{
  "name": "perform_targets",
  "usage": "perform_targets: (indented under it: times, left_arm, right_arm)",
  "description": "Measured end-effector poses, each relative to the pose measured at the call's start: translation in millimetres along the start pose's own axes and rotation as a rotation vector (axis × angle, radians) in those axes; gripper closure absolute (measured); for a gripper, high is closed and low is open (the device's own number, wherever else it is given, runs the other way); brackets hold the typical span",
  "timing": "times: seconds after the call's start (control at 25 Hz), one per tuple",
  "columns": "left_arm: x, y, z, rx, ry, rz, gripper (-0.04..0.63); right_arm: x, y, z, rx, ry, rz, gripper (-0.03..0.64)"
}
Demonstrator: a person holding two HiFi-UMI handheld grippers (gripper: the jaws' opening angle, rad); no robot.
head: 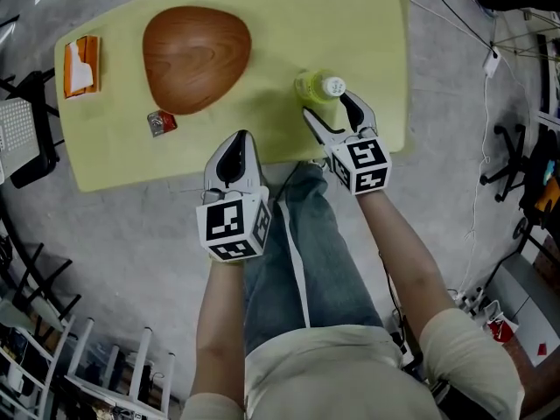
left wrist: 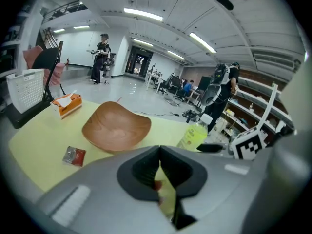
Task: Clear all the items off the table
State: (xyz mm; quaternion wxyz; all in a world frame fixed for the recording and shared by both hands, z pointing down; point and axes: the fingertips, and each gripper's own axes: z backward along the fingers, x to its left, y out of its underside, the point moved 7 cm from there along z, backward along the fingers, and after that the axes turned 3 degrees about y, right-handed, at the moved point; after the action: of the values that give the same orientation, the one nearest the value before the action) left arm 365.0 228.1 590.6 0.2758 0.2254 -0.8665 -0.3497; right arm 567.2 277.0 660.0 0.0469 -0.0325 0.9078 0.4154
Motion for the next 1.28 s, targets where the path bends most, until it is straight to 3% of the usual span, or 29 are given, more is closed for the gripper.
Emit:
perform_targets:
  times: [0.72, 1.28]
  left_arm:
    - [12, 29, -29, 0.009, -0.018, 0.019, 0.584]
    - [15, 27, -23, 0.004, -0.035, 0.028, 0.584]
  right_arm:
    - [-9, 10, -62, -0.015, -0.015, 0.047, 0.264]
    - [-8, 8, -65, 0.016, 0.022, 0.044, 0.322]
